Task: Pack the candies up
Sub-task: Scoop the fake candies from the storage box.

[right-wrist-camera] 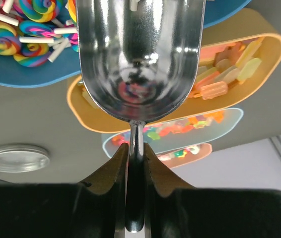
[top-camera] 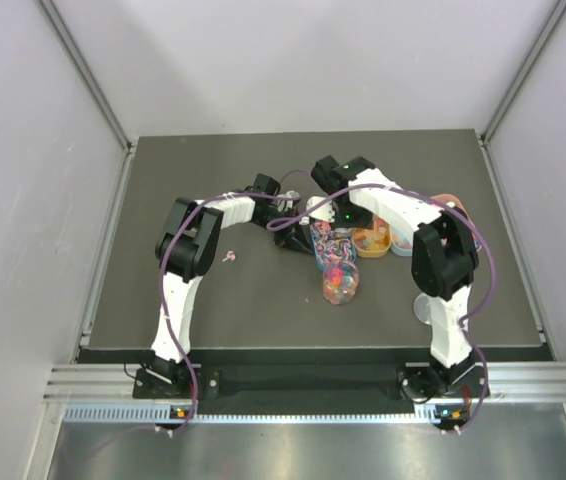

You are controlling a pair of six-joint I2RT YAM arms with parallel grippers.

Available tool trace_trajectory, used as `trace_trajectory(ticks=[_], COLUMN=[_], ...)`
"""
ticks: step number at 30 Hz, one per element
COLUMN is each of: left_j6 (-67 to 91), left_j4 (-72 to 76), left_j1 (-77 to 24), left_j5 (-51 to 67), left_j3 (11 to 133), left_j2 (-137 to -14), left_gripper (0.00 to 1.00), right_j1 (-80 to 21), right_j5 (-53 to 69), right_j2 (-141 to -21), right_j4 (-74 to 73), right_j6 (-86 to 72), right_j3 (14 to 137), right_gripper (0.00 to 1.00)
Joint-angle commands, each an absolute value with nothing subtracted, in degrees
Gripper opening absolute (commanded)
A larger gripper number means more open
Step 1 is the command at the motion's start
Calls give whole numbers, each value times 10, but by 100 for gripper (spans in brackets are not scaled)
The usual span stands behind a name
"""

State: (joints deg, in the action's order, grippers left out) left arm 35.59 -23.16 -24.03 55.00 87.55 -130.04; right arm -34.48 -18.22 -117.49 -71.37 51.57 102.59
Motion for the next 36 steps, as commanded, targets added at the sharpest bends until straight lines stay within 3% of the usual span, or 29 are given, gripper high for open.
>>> trace_trajectory(ticks=[1, 36], left_j6=[331, 244], left_j4=[-224, -301], left_j1=[-243, -214], left_j5=[558, 530], left_j3=[903, 919], left_j2=[-1278, -1259], left_gripper=[0, 0], right_j1=[-354, -301], right_j5=[-78, -112], right_j2=[-1143, -1050], right_j4=[-708, -672], right_j6=[491, 437], right_j3=[965, 915], right_gripper=[0, 0])
